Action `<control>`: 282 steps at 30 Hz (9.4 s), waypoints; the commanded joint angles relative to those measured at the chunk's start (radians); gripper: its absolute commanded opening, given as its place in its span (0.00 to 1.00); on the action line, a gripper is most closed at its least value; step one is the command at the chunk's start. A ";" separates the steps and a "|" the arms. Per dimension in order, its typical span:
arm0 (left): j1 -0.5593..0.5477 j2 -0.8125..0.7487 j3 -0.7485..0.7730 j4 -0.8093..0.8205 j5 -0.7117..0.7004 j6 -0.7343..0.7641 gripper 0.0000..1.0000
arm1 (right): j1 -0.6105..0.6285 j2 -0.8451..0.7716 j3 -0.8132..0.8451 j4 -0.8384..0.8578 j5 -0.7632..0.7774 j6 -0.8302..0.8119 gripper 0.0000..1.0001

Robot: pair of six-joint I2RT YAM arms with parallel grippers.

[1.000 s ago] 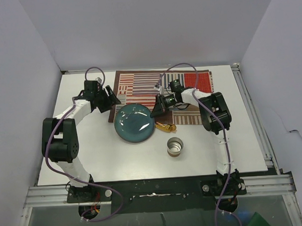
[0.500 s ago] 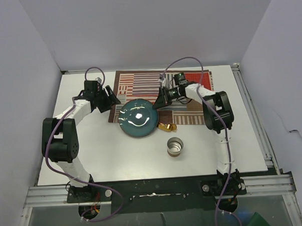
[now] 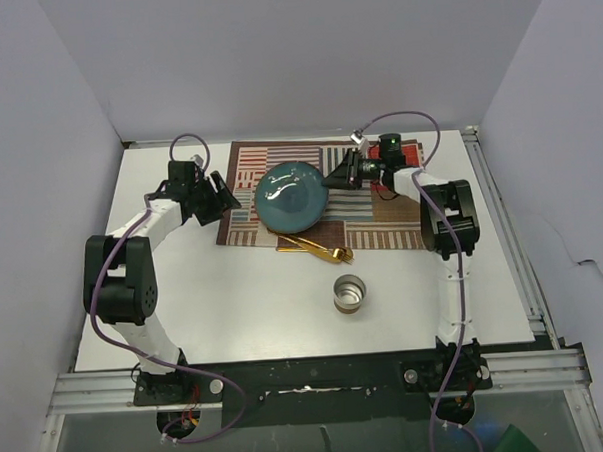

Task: Set the dinner table for one person
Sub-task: Pick up the plate at the center of the board, then place the cup on the napkin, then adjust the napkin at the center of the board.

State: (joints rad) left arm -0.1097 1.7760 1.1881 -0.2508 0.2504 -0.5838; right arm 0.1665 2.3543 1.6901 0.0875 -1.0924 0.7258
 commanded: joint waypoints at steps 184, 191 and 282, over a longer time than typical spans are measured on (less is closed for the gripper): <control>-0.179 -0.099 -0.227 0.031 -0.200 -0.009 0.63 | 0.004 -0.533 -0.252 -0.703 0.944 -0.383 0.00; -0.177 -0.100 -0.231 0.047 -0.189 -0.008 0.63 | -0.091 -0.426 -0.204 -0.720 0.981 -0.398 0.00; -0.162 -0.164 -0.245 0.081 -0.308 0.022 0.67 | 0.047 -0.253 -0.356 -0.617 1.233 -0.283 0.00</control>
State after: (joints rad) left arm -0.2729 1.6588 0.9394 -0.2203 -0.0753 -0.5640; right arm 0.2485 1.9495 1.3201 -0.7849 0.1383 0.4484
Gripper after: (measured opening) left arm 0.670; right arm 0.021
